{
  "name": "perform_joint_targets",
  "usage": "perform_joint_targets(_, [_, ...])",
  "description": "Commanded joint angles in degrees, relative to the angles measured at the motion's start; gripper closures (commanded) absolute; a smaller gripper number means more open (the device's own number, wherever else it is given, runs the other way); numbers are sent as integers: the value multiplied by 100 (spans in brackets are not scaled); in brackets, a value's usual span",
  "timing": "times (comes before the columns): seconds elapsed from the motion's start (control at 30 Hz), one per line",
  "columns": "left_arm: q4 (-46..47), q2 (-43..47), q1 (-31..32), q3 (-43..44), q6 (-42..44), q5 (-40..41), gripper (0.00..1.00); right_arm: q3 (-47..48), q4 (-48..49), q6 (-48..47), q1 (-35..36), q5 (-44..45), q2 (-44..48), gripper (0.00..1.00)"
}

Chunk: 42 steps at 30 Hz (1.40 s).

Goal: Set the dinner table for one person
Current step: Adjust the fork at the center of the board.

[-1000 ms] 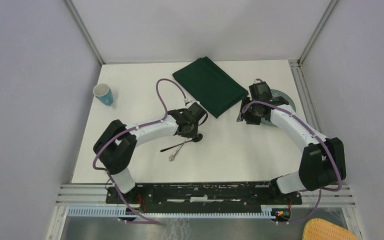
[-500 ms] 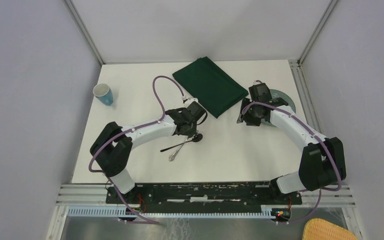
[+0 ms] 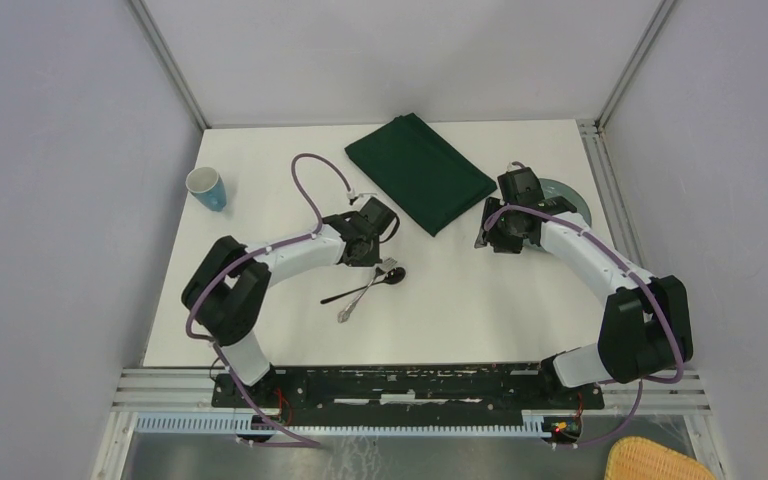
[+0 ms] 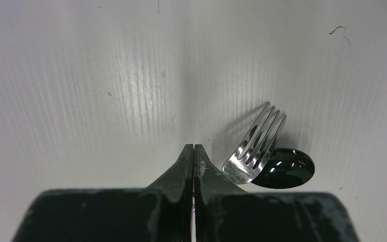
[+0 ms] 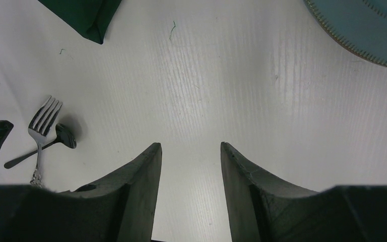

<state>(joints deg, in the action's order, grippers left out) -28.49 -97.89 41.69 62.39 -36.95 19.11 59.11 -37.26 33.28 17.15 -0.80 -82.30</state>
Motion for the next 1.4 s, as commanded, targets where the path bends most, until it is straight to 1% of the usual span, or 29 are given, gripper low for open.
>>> perform_joint_targets(0.0, [305,-163,-1,61,153,-73,98,-15,86,-63,12,168,188,47])
perform_joint_targets(0.23, [370,-377,-6,98,162,-334,98,-12,65,-83,14,193,197,47])
perform_joint_targets(0.43, [364,-297,13,44,156,-587,98,-25,62,-74,8,194,197,47])
perform_joint_targets(0.87, [148,-15,612,-213,-104,-717,98,27,128,-32,17,122,103,47])
perform_joint_targets(1.37, [-182,337,1265,-270,-410,-781,98,50,147,-5,12,95,56,48])
